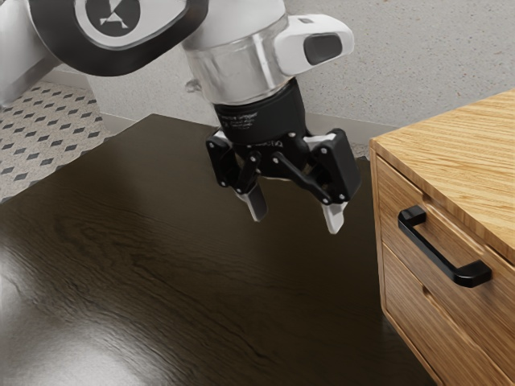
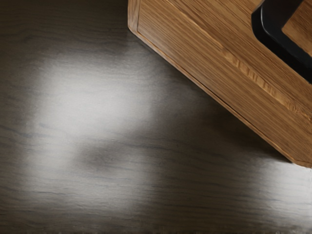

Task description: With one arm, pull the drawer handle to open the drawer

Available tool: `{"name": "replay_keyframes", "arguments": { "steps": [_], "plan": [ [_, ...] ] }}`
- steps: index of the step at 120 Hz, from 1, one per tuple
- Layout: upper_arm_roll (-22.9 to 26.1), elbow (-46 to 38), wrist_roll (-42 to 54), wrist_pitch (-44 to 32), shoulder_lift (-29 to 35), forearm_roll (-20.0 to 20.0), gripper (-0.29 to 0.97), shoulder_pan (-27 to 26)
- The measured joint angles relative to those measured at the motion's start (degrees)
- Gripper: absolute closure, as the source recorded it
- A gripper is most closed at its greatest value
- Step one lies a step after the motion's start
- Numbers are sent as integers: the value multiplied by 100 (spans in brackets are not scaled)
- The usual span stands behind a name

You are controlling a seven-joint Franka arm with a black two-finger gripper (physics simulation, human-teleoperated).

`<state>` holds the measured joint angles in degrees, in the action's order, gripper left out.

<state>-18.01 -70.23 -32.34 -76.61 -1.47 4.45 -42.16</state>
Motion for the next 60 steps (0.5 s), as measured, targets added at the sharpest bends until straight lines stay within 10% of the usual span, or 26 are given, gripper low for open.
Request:
{"name": "replay_keyframes", "arguments": {
  "steps": [33, 60],
  "plan": [
    [161, 0, -1049, -257, -376, 100, 0, 875],
    [207, -3, -1750, -567, -412, 161, 0, 489]
  ]
}}
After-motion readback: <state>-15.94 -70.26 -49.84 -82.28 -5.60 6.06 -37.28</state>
